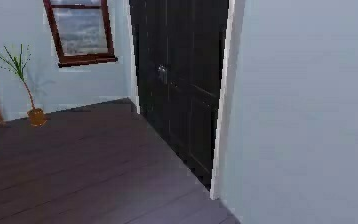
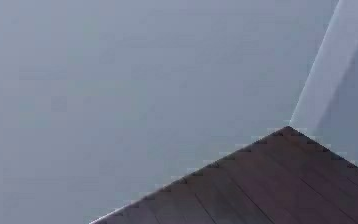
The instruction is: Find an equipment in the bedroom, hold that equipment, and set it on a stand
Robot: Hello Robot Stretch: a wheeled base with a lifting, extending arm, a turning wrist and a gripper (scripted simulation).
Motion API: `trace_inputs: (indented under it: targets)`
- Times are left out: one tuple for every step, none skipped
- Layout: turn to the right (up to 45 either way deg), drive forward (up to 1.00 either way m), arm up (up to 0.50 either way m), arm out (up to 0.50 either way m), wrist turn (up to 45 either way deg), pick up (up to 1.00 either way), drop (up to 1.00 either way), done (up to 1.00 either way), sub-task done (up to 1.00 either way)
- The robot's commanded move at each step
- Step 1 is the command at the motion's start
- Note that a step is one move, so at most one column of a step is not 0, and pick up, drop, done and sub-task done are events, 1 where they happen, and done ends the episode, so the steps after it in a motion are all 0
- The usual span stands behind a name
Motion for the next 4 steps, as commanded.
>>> trace_inputs:
  targets:
    - [-45.0, 0.00, 0.00, 0.00, 0.0, 0.00, 0.00, 0.00, 0.00]
    - [-45.0, 0.00, 0.00, 0.00, 0.0, 0.00, 0.00, 0.00, 0.00]
    - [-12.0, 0.00, 0.00, 0.00, 0.0, 0.00, 0.00, 0.00, 0.00]
    - [0.0, 1.00, 0.00, 0.00, 0.0, 0.00, 0.00, 0.00, 0.00]
